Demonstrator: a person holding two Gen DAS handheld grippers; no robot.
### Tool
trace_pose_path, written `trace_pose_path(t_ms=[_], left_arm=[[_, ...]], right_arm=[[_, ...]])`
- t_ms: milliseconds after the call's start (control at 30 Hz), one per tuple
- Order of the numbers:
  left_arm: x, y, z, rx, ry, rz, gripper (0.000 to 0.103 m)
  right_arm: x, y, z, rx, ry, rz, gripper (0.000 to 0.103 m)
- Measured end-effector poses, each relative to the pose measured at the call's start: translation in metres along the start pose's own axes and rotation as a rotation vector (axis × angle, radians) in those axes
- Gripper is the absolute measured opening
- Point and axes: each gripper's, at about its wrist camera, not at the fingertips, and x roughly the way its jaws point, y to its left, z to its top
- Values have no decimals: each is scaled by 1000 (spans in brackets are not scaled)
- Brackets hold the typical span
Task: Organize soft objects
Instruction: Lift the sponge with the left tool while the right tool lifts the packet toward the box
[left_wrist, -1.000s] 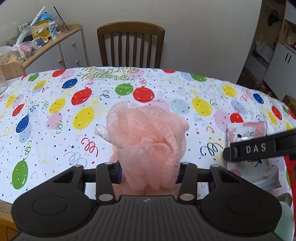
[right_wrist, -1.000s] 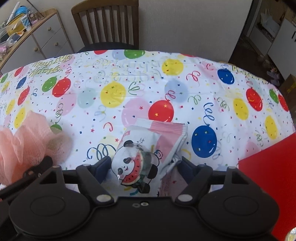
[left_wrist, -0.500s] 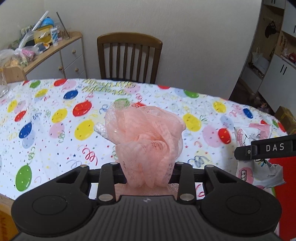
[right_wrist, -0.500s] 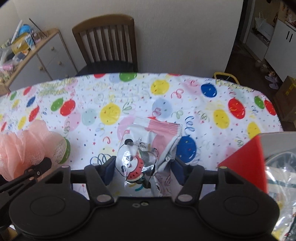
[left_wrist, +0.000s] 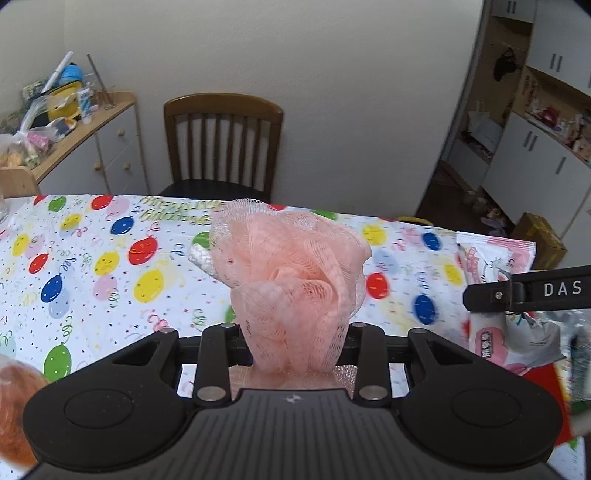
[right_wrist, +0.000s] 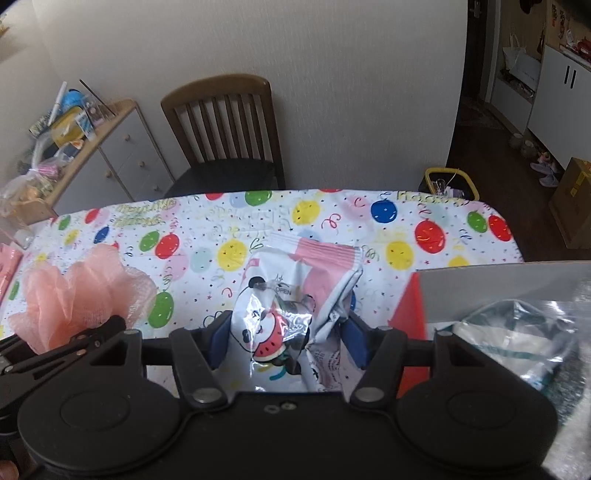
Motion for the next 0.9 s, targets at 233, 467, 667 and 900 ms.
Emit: trace_pose_path(t_ms=[233, 467, 667, 900], left_arm=[[-38, -22, 2, 36, -4, -50, 33], [-73, -46, 2, 51, 1, -100, 33], [-99, -78, -1, 86, -12, -140, 33], [-114, -126, -5, 117, -20, -194, 33]], right_arm=[[-47, -16, -13, -11, -30, 21, 61], [-95, -38, -29, -38, -69, 42, 61], [-126, -70, -40, -41, -86, 52, 61], [-154, -117, -44, -35, -114, 22, 61]])
